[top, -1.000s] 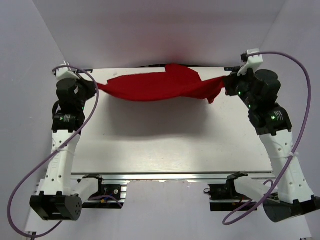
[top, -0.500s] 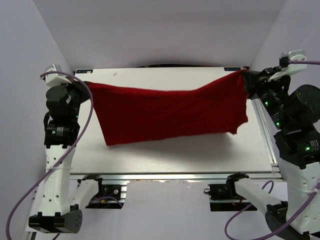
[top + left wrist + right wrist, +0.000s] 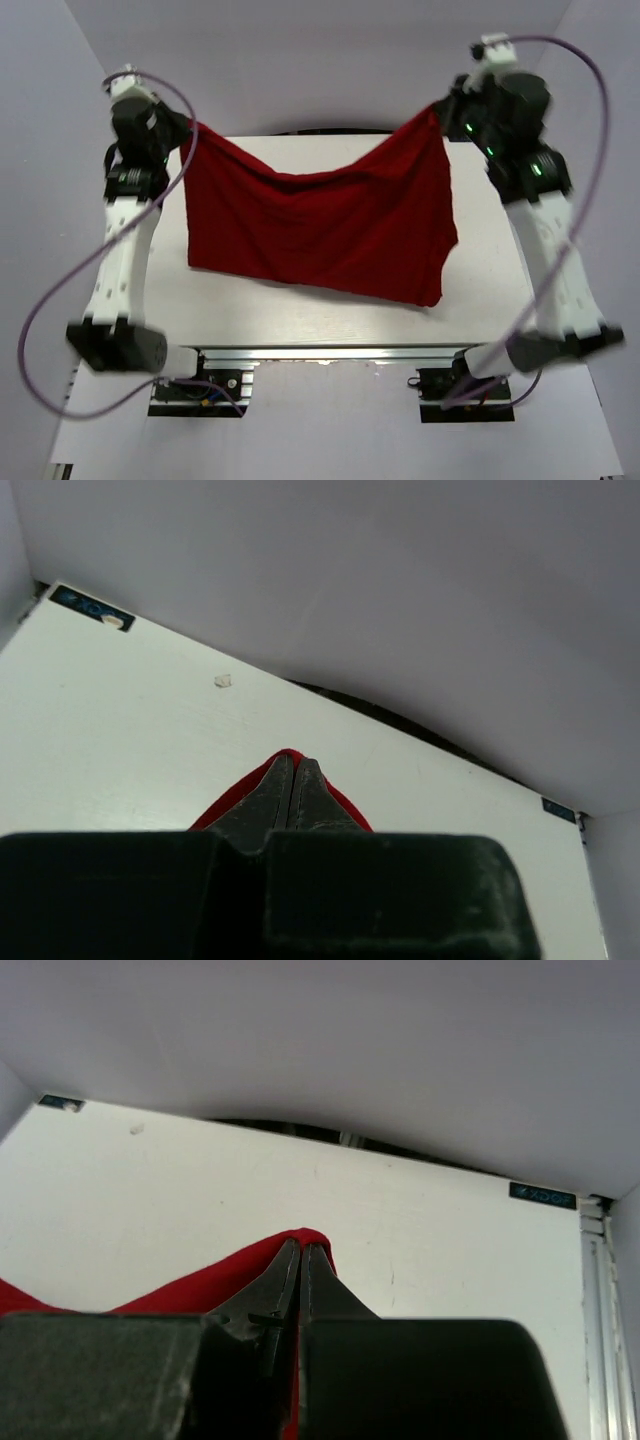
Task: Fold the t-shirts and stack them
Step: Flatten out the tshirt
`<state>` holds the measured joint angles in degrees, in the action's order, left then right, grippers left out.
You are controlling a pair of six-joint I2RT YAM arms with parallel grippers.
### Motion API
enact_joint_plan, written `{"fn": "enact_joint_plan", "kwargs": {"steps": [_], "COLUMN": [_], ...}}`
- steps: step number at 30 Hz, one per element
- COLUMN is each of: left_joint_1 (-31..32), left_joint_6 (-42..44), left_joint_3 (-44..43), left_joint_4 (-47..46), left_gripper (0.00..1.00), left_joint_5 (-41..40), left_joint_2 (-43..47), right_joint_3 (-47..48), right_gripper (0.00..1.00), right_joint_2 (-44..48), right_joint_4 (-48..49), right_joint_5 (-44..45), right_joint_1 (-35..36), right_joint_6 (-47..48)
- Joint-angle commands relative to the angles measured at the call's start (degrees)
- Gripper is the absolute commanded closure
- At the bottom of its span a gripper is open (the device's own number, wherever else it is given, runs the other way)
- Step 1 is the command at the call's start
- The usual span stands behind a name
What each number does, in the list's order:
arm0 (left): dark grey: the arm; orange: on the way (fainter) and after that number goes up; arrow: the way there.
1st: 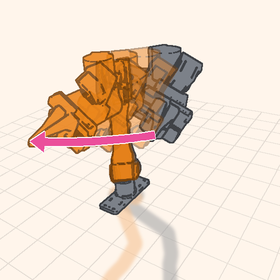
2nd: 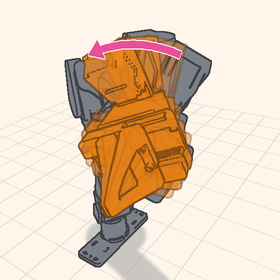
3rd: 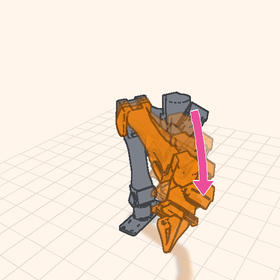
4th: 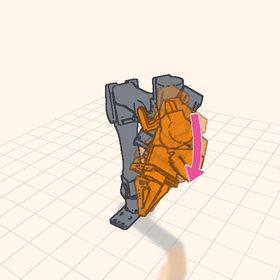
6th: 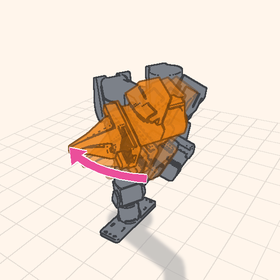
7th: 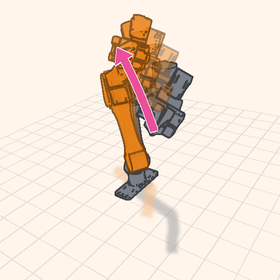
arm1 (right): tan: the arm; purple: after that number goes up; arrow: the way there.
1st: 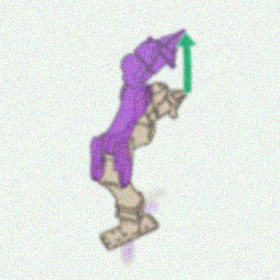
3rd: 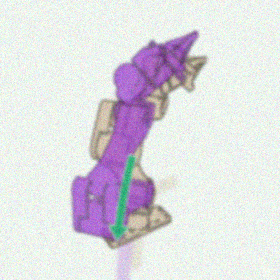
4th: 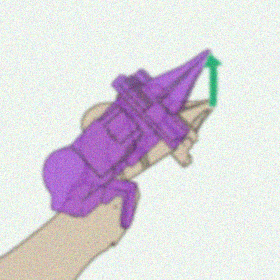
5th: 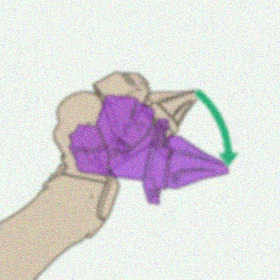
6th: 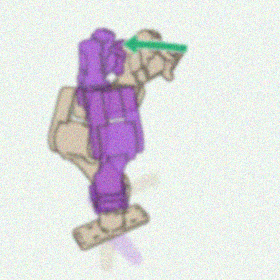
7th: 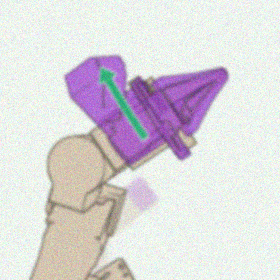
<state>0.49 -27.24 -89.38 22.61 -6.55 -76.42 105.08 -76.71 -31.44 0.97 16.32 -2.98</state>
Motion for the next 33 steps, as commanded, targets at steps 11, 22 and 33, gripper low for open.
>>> {"fn": "enact_joint_plan", "kwargs": {"steps": [11,22,33], "left_joint_1": [-0.40,-0.40,-0.40], "left_joint_6": [-0.01,1.94,-6.40], "left_joint_3": [-54.14,-6.63,40.22], "left_joint_4": [5.34,-7.12,-11.71], "left_gripper": [1.00,1.00,1.00], "left_joint_5": [6.20,4.26,0.14], "left_joint_2": [-28.36,1.61,16.37], "right_joint_3": [33.97,0.72,-44.77], "right_gripper": [1.00,1.00,1.00], "right_joint_2": [-18.67,-3.72,15.61], "right_joint_4": [10.86,13.77,15.55], "right_joint_5": [-2.03,-2.47,1.58], "right_joint_1": [-0.06,-0.41,0.21], "right_joint_6": [3.94,5.09,-4.21]}}
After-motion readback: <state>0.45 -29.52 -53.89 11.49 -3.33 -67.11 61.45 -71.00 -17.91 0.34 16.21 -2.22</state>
